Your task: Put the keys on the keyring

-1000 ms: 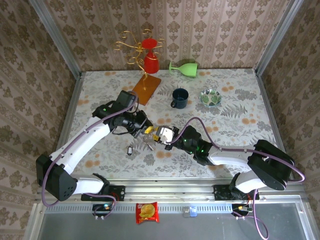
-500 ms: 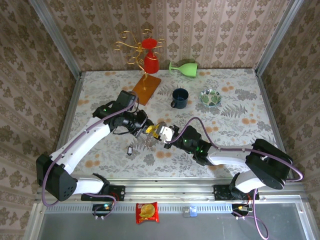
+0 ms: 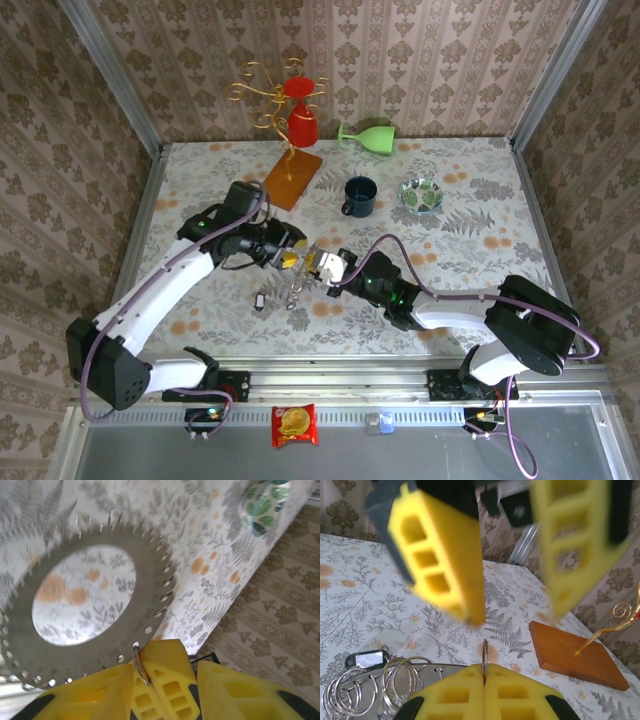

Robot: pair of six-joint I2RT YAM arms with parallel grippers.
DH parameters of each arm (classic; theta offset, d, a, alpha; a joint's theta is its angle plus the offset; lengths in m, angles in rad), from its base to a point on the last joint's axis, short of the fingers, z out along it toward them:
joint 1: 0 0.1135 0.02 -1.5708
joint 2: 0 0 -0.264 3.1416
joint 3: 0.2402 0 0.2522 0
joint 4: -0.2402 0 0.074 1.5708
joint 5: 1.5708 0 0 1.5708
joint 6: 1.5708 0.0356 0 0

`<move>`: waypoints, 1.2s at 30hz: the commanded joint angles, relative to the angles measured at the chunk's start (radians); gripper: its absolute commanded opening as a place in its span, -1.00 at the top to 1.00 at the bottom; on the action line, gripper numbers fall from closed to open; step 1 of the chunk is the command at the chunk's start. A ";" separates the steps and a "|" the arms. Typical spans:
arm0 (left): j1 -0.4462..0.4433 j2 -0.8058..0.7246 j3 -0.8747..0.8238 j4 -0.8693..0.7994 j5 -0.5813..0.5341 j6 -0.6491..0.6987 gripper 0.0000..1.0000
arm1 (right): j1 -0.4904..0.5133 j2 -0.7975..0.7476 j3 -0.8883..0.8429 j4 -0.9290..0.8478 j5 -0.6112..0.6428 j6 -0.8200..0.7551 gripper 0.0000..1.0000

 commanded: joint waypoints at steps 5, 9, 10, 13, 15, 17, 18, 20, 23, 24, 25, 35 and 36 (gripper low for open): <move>0.095 -0.182 -0.102 0.300 -0.276 0.685 0.04 | -0.083 -0.101 0.036 -0.122 -0.205 0.079 1.00; 0.095 -0.310 -0.333 0.627 -0.213 1.212 0.08 | -0.128 -0.133 0.061 -0.216 -0.303 0.104 1.00; 0.095 -0.336 -0.385 0.692 -0.174 1.310 0.08 | -0.135 -0.138 0.069 -0.238 -0.323 0.103 1.00; 0.138 -0.368 -0.490 0.818 -0.030 1.540 0.07 | -0.155 -0.157 0.097 -0.322 -0.375 0.089 1.00; 0.158 -0.362 -0.521 0.855 0.081 1.627 0.08 | -0.167 -0.166 0.117 -0.376 -0.398 0.078 1.00; 0.165 -0.345 -0.540 0.884 0.210 1.699 0.11 | -0.177 -0.179 0.138 -0.429 -0.430 0.060 1.00; 0.166 -0.337 -0.543 0.888 0.273 1.739 0.11 | -0.181 -0.181 0.146 -0.450 -0.441 0.054 1.00; 0.161 -0.319 -0.548 0.883 0.404 1.859 0.16 | -0.185 -0.189 0.166 -0.500 -0.468 0.039 1.00; 0.145 -0.297 -0.544 0.886 0.478 1.912 0.18 | -0.188 -0.196 0.200 -0.571 -0.490 0.012 1.00; 0.134 -0.289 -0.544 0.884 0.495 1.928 0.18 | -0.188 -0.197 0.210 -0.592 -0.494 0.005 1.00; 0.122 -0.281 -0.542 0.875 0.506 1.942 0.18 | -0.189 -0.197 0.219 -0.612 -0.497 -0.004 1.00; 0.059 -0.213 -0.548 0.890 0.538 1.976 0.23 | -0.188 -0.194 0.281 -0.713 -0.551 -0.033 1.00; 0.058 -0.209 -0.547 0.893 0.538 1.973 0.25 | -0.188 -0.191 0.285 -0.718 -0.556 -0.032 1.00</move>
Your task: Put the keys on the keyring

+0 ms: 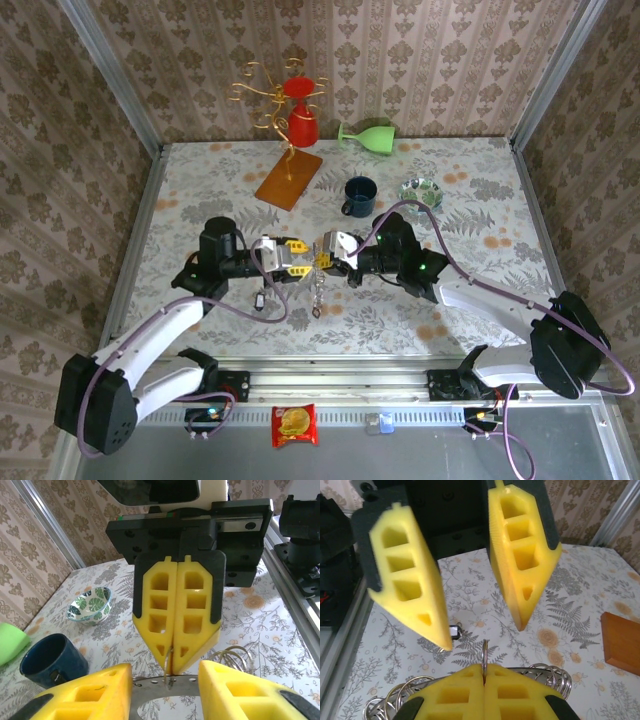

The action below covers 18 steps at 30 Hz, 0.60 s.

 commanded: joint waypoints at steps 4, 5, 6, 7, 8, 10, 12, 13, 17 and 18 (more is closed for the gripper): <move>-0.012 0.021 -0.003 0.030 0.045 0.032 0.31 | -0.002 -0.025 0.050 -0.030 -0.064 -0.018 1.00; -0.012 0.022 -0.001 0.025 0.045 0.034 0.31 | -0.003 -0.025 0.050 -0.031 -0.064 -0.018 1.00; -0.013 0.023 0.000 0.014 0.045 0.035 0.31 | -0.001 -0.026 0.049 -0.028 -0.064 -0.018 1.00; -0.012 0.022 0.001 0.001 0.046 0.041 0.31 | -0.001 -0.028 0.049 -0.026 -0.062 -0.018 1.00; -0.013 0.022 0.001 -0.016 0.046 0.046 0.30 | 0.001 -0.029 0.047 -0.023 -0.058 -0.018 1.00; -0.012 0.016 0.000 -0.049 0.045 0.063 0.22 | 0.001 -0.030 0.043 -0.020 -0.048 -0.020 1.00; -0.013 0.008 -0.006 -0.070 0.028 0.077 0.14 | 0.002 -0.032 0.042 -0.017 -0.041 -0.024 1.00; -0.011 0.003 -0.011 -0.071 0.023 0.077 0.14 | 0.002 -0.032 0.041 -0.017 -0.041 -0.024 1.00; -0.011 0.004 -0.021 -0.071 0.028 0.066 0.27 | 0.002 -0.029 0.041 -0.010 -0.056 -0.018 1.00; -0.012 0.007 -0.021 -0.070 0.034 0.061 0.30 | 0.002 -0.026 0.042 -0.011 -0.060 -0.017 1.00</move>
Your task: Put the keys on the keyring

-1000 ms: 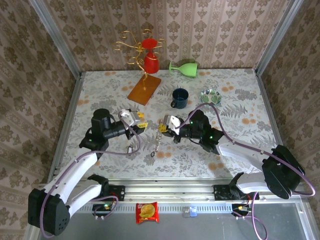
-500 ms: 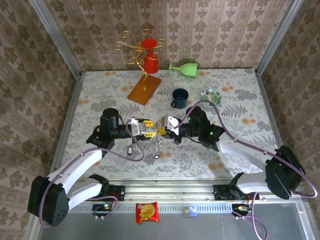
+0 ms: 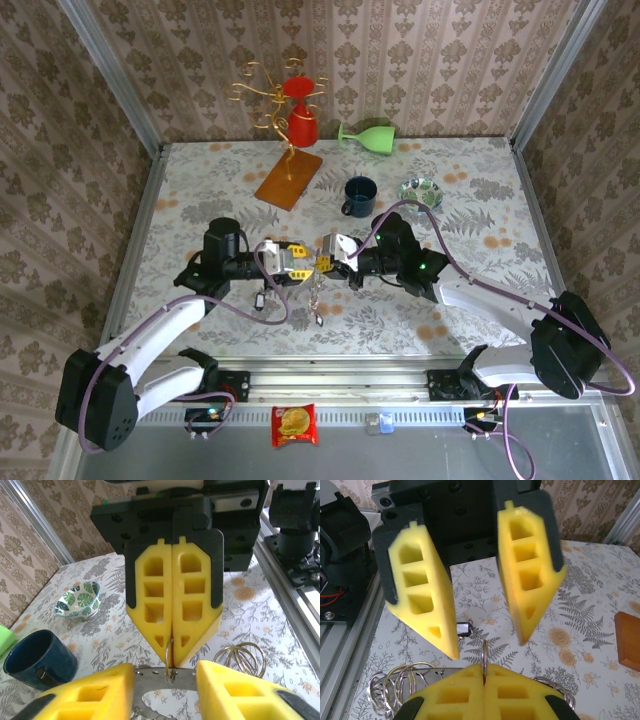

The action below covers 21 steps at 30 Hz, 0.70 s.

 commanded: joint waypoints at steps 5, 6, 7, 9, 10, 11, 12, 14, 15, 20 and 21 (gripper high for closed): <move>-0.005 0.000 -0.012 -0.008 0.032 0.005 0.44 | 0.005 -0.021 0.039 0.028 -0.041 -0.007 1.00; -0.005 0.002 -0.012 -0.006 0.035 0.006 0.48 | 0.007 -0.021 0.041 0.027 -0.043 -0.007 1.00; -0.005 0.005 -0.011 -0.006 0.038 0.005 0.51 | 0.008 -0.019 0.041 0.026 -0.045 -0.008 1.00; -0.007 0.009 -0.009 0.001 0.043 0.000 0.61 | 0.010 -0.016 0.043 0.028 -0.049 -0.008 1.00; -0.009 0.011 -0.007 0.002 0.044 0.000 0.65 | 0.012 -0.012 0.046 0.028 -0.051 -0.007 1.00; -0.011 0.014 -0.006 0.001 0.044 0.000 0.68 | 0.013 -0.009 0.046 0.031 -0.052 -0.005 1.00; -0.011 0.017 -0.006 0.001 0.044 0.001 0.70 | 0.013 -0.008 0.046 0.036 -0.055 -0.002 1.00; -0.014 0.022 -0.005 0.001 0.044 0.003 0.76 | 0.016 -0.002 0.048 0.043 -0.060 0.000 1.00; -0.016 0.025 -0.003 0.001 0.044 0.002 0.81 | 0.018 0.001 0.050 0.047 -0.063 0.003 1.00; -0.020 0.031 0.006 0.015 0.048 -0.008 1.00 | 0.020 0.009 0.047 0.037 -0.047 -0.001 1.00; -0.022 0.030 0.004 0.020 0.043 -0.010 1.00 | 0.021 0.005 0.043 0.031 -0.021 -0.008 0.90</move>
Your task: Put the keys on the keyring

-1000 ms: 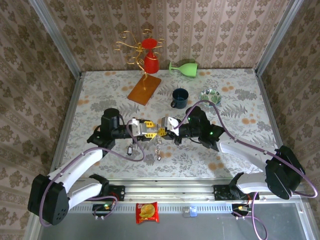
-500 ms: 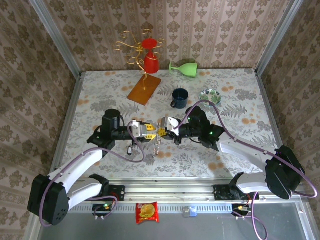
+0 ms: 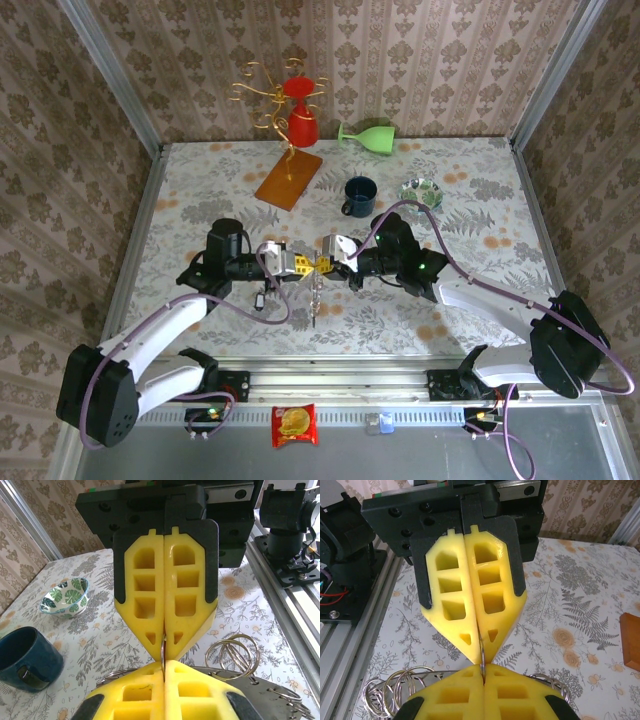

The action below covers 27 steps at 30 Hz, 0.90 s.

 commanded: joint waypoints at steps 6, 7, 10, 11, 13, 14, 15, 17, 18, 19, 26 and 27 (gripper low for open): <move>-0.030 -0.005 0.002 0.032 -0.044 -0.011 1.00 | 0.013 -0.027 0.037 -0.108 0.165 -0.122 0.46; -0.033 -0.006 0.004 0.026 -0.052 -0.007 1.00 | 0.015 -0.030 0.036 -0.120 0.177 -0.133 0.46; -0.043 -0.004 0.011 0.003 -0.070 0.000 1.00 | 0.015 -0.036 0.043 -0.142 0.183 -0.150 0.49; -0.045 -0.005 0.013 0.002 -0.075 0.002 1.00 | 0.015 -0.038 0.045 -0.144 0.179 -0.153 0.51; -0.050 -0.004 0.014 -0.004 -0.084 0.002 1.00 | 0.016 -0.037 0.048 -0.144 0.171 -0.150 0.57; -0.052 -0.004 0.016 -0.009 -0.089 0.003 1.00 | 0.016 -0.038 0.049 -0.142 0.167 -0.149 0.59; -0.053 -0.001 0.019 -0.014 -0.092 0.005 1.00 | 0.017 -0.037 0.048 -0.137 0.161 -0.146 0.61; -0.056 0.001 0.022 -0.023 -0.097 0.009 1.00 | 0.017 -0.037 0.049 -0.133 0.151 -0.142 0.62; -0.057 0.003 0.023 -0.028 -0.100 0.011 1.00 | 0.018 -0.039 0.048 -0.128 0.144 -0.137 0.62; -0.059 0.003 0.025 -0.030 -0.103 0.013 1.00 | 0.017 -0.041 0.046 -0.121 0.140 -0.131 0.61; -0.063 0.014 0.036 -0.033 -0.105 0.013 1.00 | 0.022 -0.039 0.045 -0.108 0.121 -0.119 0.65; -0.063 0.016 0.036 -0.029 -0.103 0.011 1.00 | 0.024 -0.036 0.046 -0.108 0.121 -0.119 0.71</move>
